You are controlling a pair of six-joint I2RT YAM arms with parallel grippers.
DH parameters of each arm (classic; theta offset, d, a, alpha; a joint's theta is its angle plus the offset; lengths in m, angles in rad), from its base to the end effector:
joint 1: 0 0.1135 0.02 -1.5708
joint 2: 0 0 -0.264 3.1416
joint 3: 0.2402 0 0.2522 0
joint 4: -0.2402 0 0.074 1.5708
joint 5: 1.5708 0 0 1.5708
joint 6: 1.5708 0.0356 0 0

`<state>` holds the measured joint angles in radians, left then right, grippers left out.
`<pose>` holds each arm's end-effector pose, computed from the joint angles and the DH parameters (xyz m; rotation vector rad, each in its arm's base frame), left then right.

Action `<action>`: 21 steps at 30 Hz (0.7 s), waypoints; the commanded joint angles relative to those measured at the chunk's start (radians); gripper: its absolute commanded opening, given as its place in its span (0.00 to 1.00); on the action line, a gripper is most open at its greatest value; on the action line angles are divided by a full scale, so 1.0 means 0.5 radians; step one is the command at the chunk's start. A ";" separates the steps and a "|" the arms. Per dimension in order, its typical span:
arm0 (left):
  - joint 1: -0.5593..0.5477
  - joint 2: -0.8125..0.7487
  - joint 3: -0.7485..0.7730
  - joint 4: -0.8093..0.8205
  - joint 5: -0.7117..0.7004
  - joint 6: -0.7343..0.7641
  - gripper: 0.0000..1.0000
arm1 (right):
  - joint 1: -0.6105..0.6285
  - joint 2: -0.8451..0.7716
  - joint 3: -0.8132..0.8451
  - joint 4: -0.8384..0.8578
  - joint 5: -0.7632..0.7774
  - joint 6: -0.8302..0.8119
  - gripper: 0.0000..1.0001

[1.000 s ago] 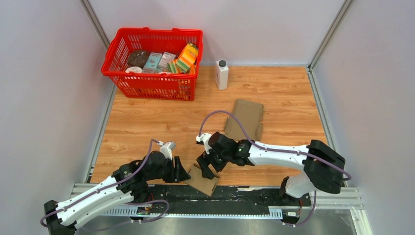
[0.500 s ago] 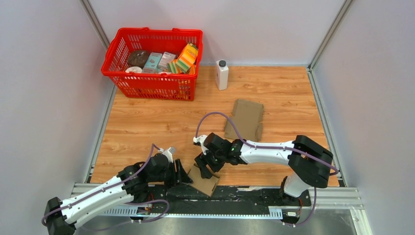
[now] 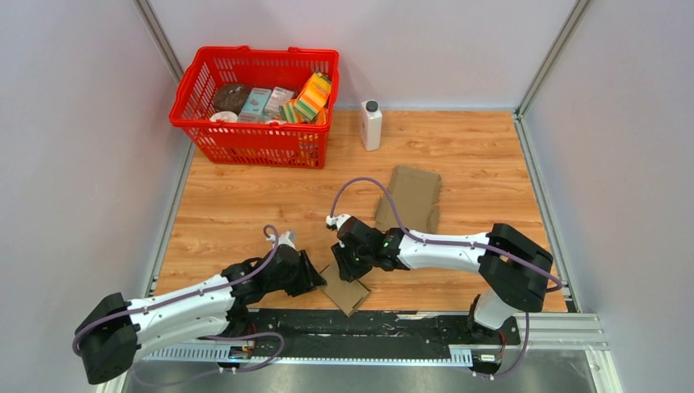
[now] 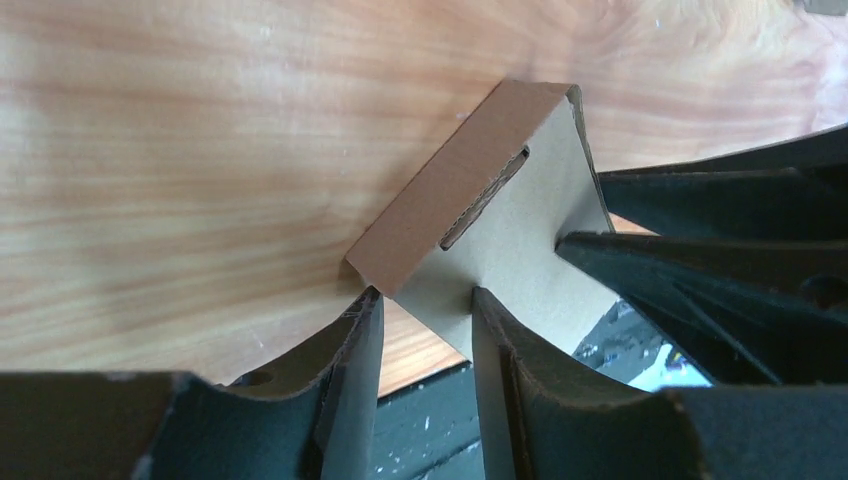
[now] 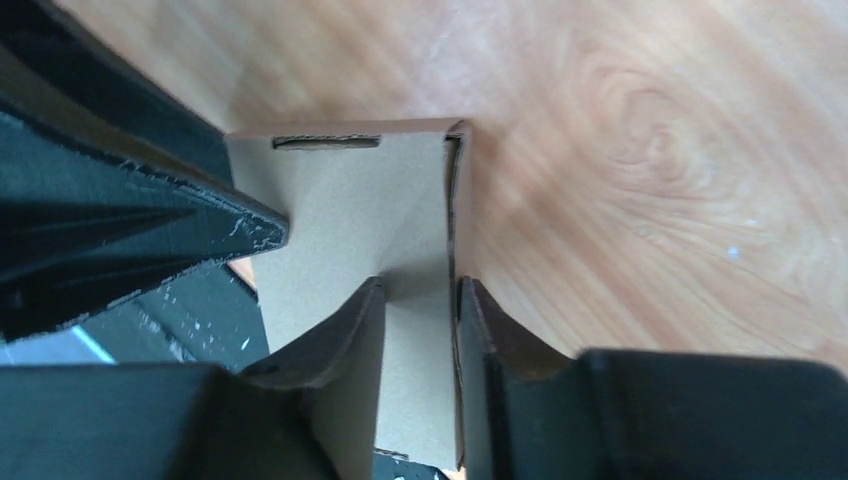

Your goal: Fold the paper box

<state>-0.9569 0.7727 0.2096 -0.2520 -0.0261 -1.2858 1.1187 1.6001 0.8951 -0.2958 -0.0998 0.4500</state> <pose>0.0845 -0.1182 0.1380 -0.4455 2.6011 -0.9285 0.1332 0.2824 0.1722 -0.9339 2.5665 0.6617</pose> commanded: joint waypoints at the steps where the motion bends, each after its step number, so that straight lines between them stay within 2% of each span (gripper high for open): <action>1: 0.085 0.234 0.173 0.353 -0.187 0.114 0.43 | 0.015 0.082 0.155 0.135 0.123 0.167 0.20; 4: 0.177 0.329 0.234 0.338 -0.187 0.200 0.34 | 0.018 0.122 0.188 0.128 0.212 0.198 0.00; 7: 0.281 0.323 0.246 0.332 -0.144 0.267 0.34 | -0.004 0.153 0.207 0.168 0.258 0.180 0.02; 9: 0.303 0.262 0.250 0.271 -0.144 0.335 0.35 | -0.025 0.110 0.186 0.174 0.258 0.153 0.13; 10: 0.306 0.228 0.256 0.253 -0.144 0.359 0.37 | -0.031 0.086 0.176 0.162 0.264 0.143 0.32; 13: 0.306 0.093 0.237 0.148 -0.126 0.445 0.46 | -0.074 -0.055 0.106 0.110 0.249 0.125 0.60; 14: 0.303 0.056 0.210 0.136 -0.107 0.455 0.53 | -0.081 -0.098 0.081 0.098 0.243 0.122 0.64; 16: 0.306 -0.036 0.173 0.133 0.000 0.452 0.57 | -0.102 -0.224 -0.032 0.113 0.230 0.137 0.71; 17: 0.306 -0.060 0.152 0.136 0.040 0.421 0.59 | -0.108 -0.252 -0.066 0.116 0.121 0.149 0.72; 21: 0.306 -0.213 -0.005 0.197 0.230 0.317 0.60 | -0.105 -0.371 -0.228 0.223 0.022 0.281 0.73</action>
<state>-0.8074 0.7189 0.2687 -0.1772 -0.0063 -1.1019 1.0706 1.4757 0.8429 -0.2630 -0.0166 0.5293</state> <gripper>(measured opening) 0.601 0.727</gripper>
